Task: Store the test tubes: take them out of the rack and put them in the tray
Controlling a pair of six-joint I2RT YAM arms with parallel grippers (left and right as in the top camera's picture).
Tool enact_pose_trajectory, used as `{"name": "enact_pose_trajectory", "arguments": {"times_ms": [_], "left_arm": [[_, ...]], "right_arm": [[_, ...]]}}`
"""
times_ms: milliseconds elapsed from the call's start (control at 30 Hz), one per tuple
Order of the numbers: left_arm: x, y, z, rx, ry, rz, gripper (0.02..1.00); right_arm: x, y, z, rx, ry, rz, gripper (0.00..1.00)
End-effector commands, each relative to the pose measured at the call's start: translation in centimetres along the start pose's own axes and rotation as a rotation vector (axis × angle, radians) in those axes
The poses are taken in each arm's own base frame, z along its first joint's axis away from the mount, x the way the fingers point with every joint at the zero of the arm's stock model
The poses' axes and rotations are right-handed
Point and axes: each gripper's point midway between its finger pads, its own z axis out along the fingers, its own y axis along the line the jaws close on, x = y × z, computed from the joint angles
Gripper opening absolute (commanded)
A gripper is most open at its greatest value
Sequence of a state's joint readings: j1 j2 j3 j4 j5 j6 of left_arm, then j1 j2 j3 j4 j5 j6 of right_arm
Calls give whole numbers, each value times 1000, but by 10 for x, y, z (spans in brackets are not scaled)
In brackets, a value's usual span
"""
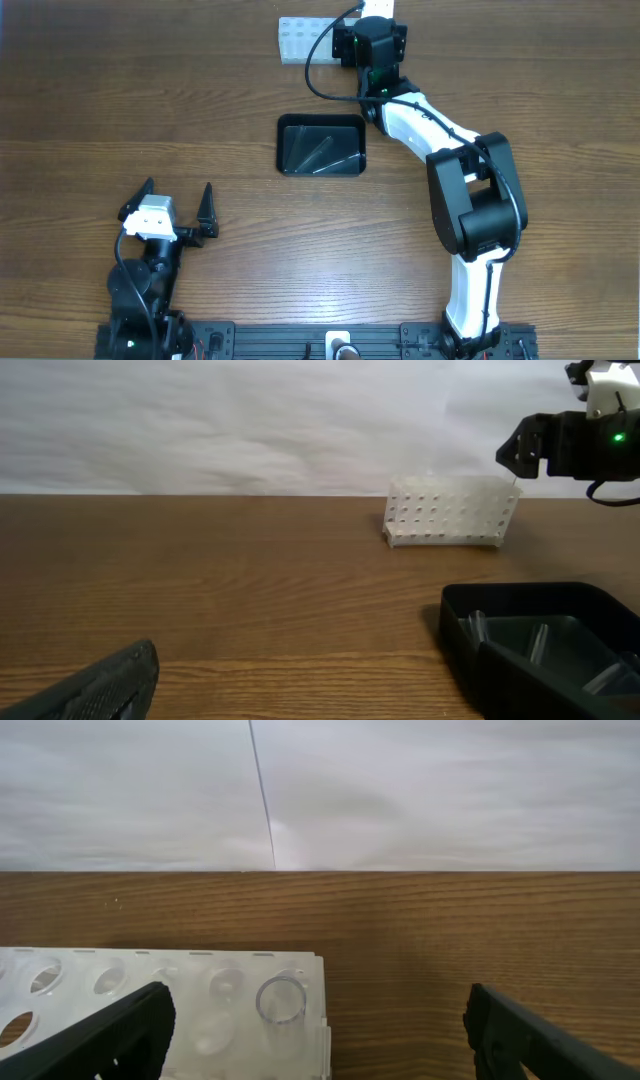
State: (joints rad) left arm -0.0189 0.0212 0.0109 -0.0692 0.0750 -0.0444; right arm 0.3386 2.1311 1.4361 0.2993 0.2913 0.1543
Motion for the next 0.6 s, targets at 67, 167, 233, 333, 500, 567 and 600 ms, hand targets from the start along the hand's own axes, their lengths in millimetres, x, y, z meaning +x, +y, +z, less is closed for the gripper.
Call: {"name": "enact_pose_trajectory", "arguments": {"times_ms": [67, 167, 233, 333, 500, 567, 600], "left_arm": [[1, 1, 0, -3, -1, 18, 1000], [1, 1, 0, -3, -1, 18, 998], [1, 1, 0, -3, -1, 18, 998], [1, 1, 0, -3, -1, 18, 1000], [1, 1, 0, -3, -1, 18, 1000], [1, 1, 0, -3, -1, 18, 1000], [1, 1, 0, -3, -1, 18, 998]], "right_arm": [[9, -2, 11, 6, -8, -17, 910], [9, -2, 13, 5, -13, -16, 901], [8, -1, 13, 5, -16, -14, 893], [10, -1, 13, 5, -14, -15, 840], [15, 0, 15, -2, -5, -18, 654], [15, 1, 15, -9, -3, -18, 623], [15, 1, 15, -9, -3, -18, 601]]}}
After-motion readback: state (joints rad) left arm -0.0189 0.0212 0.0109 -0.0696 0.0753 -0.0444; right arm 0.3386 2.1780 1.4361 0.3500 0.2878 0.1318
